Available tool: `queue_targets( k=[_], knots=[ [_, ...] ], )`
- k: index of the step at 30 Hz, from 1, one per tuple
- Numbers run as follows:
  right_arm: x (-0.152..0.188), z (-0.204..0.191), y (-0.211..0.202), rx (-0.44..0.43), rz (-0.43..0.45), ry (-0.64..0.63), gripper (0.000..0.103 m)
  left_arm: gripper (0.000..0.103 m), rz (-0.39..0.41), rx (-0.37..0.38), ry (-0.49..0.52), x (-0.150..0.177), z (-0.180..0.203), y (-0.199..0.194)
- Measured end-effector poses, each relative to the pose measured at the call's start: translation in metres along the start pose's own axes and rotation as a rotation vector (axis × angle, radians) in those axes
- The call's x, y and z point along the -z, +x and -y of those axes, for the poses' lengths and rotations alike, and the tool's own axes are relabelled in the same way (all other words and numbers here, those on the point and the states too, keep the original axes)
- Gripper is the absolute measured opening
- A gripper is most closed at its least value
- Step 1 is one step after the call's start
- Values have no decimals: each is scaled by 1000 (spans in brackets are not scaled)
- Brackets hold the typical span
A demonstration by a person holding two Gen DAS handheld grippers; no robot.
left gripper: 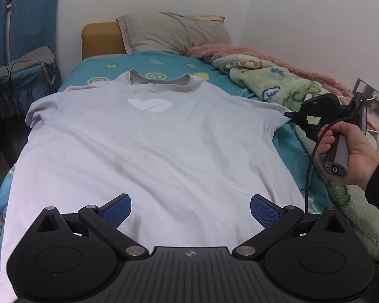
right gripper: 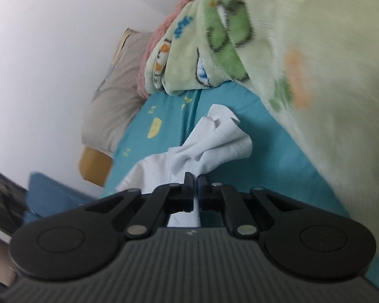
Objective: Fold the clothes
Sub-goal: 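Grasp the T-shirt sleeve with the right gripper and straighten it, then lift the sleeve side with the right gripper, fold it over the body, release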
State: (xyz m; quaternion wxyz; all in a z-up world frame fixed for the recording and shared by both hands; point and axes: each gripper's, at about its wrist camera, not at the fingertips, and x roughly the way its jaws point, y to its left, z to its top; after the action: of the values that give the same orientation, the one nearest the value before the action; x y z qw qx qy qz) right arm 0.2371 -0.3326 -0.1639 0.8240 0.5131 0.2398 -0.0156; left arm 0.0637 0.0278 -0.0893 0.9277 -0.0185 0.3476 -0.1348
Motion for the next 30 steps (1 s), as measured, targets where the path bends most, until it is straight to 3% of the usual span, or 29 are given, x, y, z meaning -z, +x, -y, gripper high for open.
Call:
queue_targets(
  k=[3, 7, 18, 20, 21, 22, 24, 30],
  knots=[
    [3, 10, -1, -36, -29, 97, 9, 102, 11, 1, 5, 0, 1, -4],
    [6, 21, 9, -9, -54, 170, 10, 102, 9, 3, 4, 1, -1, -4],
    [15, 41, 35, -2, -58, 248, 11, 102, -34, 4, 20, 2, -2, 13],
    [18, 42, 34, -7, -41, 269, 27, 102, -48, 8, 8, 2, -3, 18],
    [19, 42, 33, -10, -32, 279, 55, 102, -55, 10, 4, 2, -4, 20],
    [20, 43, 32, -12, -23, 290, 63, 102, -60, 10, 1, 2, -4, 22],
    [23, 43, 31, -18, -5, 310, 72, 102, -68, 9, 1, 2, -4, 25],
    [22, 44, 42, -45, 3, 288, 71, 102, -62, -1, 20, 3, 0, 23]
  ],
)
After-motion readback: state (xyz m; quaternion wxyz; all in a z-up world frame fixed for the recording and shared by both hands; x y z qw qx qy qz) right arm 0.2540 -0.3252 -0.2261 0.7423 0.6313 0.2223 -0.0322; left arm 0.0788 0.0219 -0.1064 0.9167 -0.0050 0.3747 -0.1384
